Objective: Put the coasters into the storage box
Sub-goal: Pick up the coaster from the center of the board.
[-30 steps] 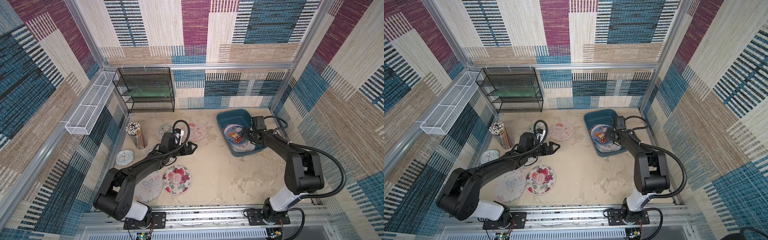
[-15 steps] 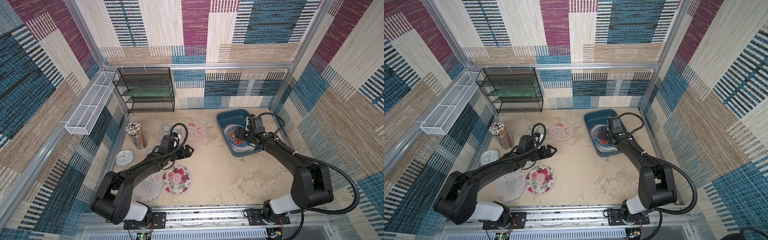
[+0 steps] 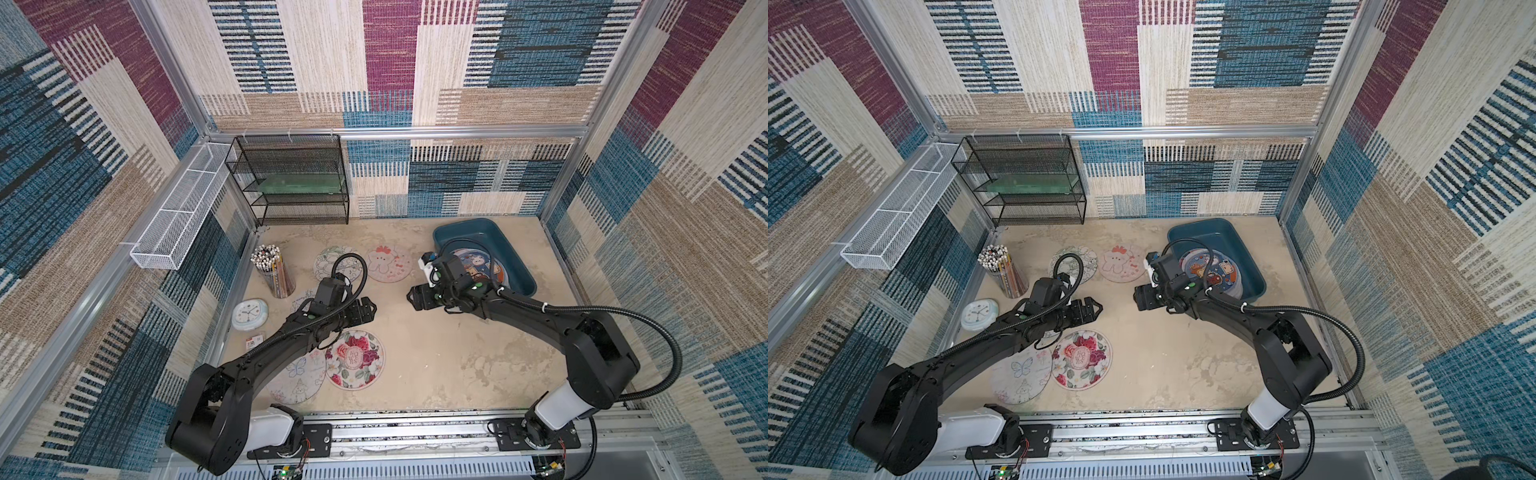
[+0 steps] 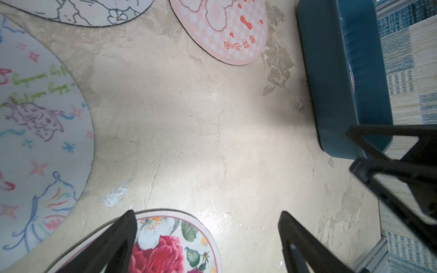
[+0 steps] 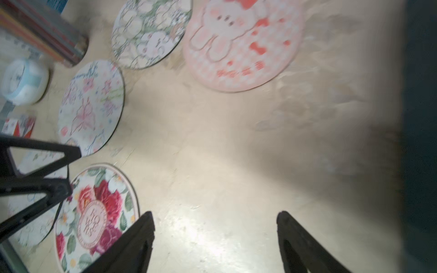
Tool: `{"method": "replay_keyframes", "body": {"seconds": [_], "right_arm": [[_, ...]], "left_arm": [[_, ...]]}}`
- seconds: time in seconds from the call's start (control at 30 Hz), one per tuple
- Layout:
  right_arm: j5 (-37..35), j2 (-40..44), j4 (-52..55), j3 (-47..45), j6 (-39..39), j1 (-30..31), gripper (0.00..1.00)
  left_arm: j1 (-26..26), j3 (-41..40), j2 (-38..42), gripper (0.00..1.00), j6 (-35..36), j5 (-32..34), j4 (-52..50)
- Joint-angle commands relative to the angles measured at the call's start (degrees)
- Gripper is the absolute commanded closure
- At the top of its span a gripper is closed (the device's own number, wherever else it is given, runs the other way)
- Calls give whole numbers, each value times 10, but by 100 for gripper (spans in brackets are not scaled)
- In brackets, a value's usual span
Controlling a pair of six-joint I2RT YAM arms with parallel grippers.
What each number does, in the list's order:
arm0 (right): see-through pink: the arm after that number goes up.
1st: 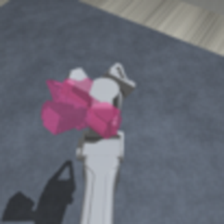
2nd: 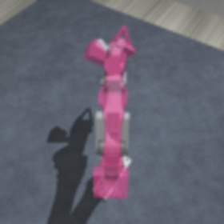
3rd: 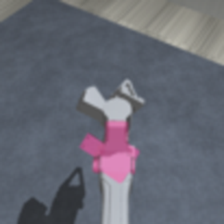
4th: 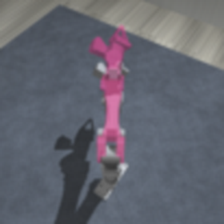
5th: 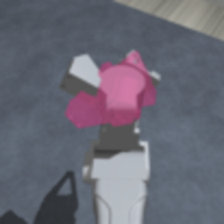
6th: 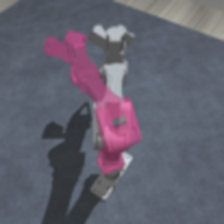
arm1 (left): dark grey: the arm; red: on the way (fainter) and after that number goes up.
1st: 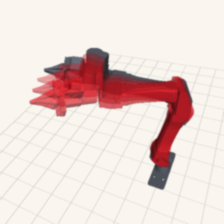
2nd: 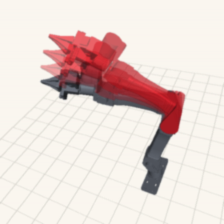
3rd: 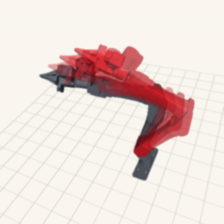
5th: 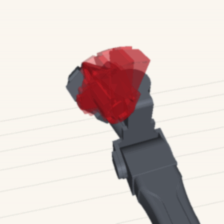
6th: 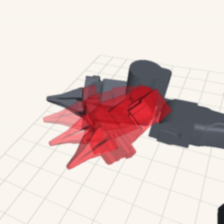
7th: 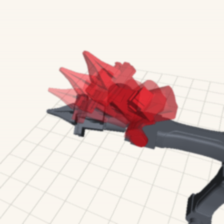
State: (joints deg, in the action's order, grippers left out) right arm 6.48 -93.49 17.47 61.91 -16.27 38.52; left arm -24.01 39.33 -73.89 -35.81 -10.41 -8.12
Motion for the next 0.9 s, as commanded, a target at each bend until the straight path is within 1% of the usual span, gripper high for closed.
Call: {"method": "replay_keyframes", "body": {"seconds": [0.0, 0.17, 0.27, 0.33, 0.47, 0.63, 0.87], "right_arm": [[19, -30, -9, 16, -3, 43, 16], [27, -89, 0, 49, -8, 106, 16], [44, -115, -7, 61, -17, 135, 17], [41, -127, -7, 66, -21, 147, 17], [57, -140, -11, 70, -31, 158, 23], [71, -144, -11, 66, -35, 164, 23], [85, -143, -8, 51, -46, 168, 23]], "left_arm": [[0, -8, 14, 8, -16, 23, -36], [0, -23, 33, 7, -33, 45, -60], [0, -27, 38, 7, -38, 49, -77], [0, -35, 43, 7, -44, 51, -79], [-1, -56, 64, 7, -55, 57, -80], [0, -78, 80, 7, -69, 49, -76], [0, -112, 76, 7, -92, 40, -52]]}}
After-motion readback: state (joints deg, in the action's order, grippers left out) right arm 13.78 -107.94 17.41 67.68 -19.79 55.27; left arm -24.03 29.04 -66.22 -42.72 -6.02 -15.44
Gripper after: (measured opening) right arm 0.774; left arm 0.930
